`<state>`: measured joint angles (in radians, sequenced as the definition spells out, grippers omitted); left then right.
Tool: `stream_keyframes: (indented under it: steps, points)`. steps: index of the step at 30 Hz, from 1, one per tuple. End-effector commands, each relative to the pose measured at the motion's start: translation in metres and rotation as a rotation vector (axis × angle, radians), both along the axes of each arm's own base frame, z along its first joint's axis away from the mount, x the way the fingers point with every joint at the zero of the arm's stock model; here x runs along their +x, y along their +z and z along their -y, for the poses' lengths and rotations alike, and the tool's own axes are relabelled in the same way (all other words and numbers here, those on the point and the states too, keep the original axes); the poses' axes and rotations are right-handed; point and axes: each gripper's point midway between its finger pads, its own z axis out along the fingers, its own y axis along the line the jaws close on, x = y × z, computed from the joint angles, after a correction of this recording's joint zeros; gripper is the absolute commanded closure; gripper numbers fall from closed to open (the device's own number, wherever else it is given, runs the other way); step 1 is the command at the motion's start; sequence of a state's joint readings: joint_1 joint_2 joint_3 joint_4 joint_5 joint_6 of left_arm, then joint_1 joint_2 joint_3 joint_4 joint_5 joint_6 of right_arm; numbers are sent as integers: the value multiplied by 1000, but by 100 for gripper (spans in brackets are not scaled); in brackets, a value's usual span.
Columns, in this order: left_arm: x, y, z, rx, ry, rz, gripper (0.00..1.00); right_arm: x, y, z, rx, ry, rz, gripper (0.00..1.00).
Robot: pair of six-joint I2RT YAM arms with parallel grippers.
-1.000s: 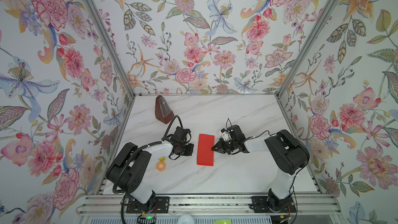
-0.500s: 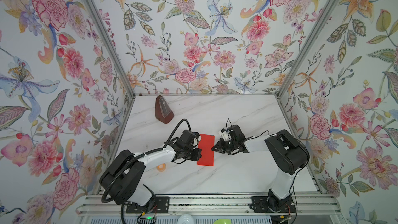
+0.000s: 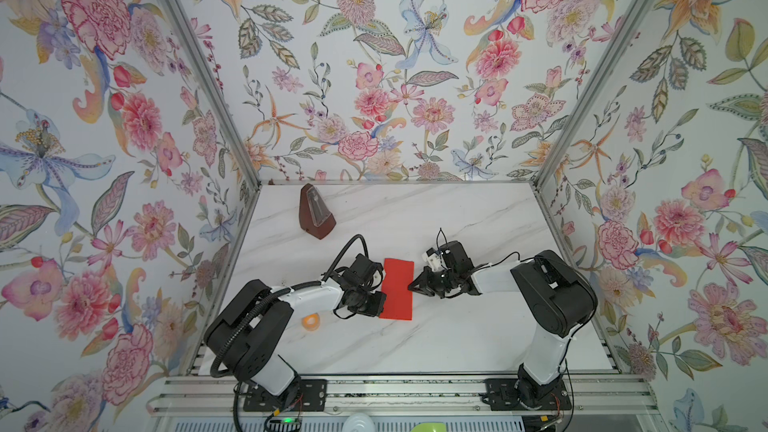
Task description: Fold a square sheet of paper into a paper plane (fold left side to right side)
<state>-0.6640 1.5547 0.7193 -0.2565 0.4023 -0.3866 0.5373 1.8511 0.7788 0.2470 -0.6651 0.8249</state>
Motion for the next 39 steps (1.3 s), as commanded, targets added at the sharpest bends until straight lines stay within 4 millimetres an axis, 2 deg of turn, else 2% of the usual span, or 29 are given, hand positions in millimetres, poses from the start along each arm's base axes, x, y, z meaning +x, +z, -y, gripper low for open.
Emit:
stream_keyframes:
  steps: [1,3,6,13,18,22,30,38,39]
  points:
    - [-17,-17,-42,143,19,-47,100,-30,-41,29,-167,-23,-125,100]
    - [-16,-17,-46,144,28,-47,100,-29,-42,28,-168,-23,-126,100]
    - [-11,-8,-42,125,27,-29,100,-27,-40,27,-165,-24,-121,100]
    - [10,46,-3,-78,13,86,100,-26,-38,26,-162,-26,-120,100]
    - [11,69,23,-137,-33,130,100,-25,-34,24,-151,-42,-144,100]
    - [8,79,39,-111,-121,217,94,-24,-26,24,-156,-77,-191,100]
    - [-10,77,69,-28,-305,358,74,-19,-16,21,-156,-124,-267,100]
    - [-20,56,93,91,-413,443,57,-20,-20,22,-158,-132,-286,100]
    - [-21,46,95,120,-428,436,56,-20,-21,22,-159,-129,-287,100]
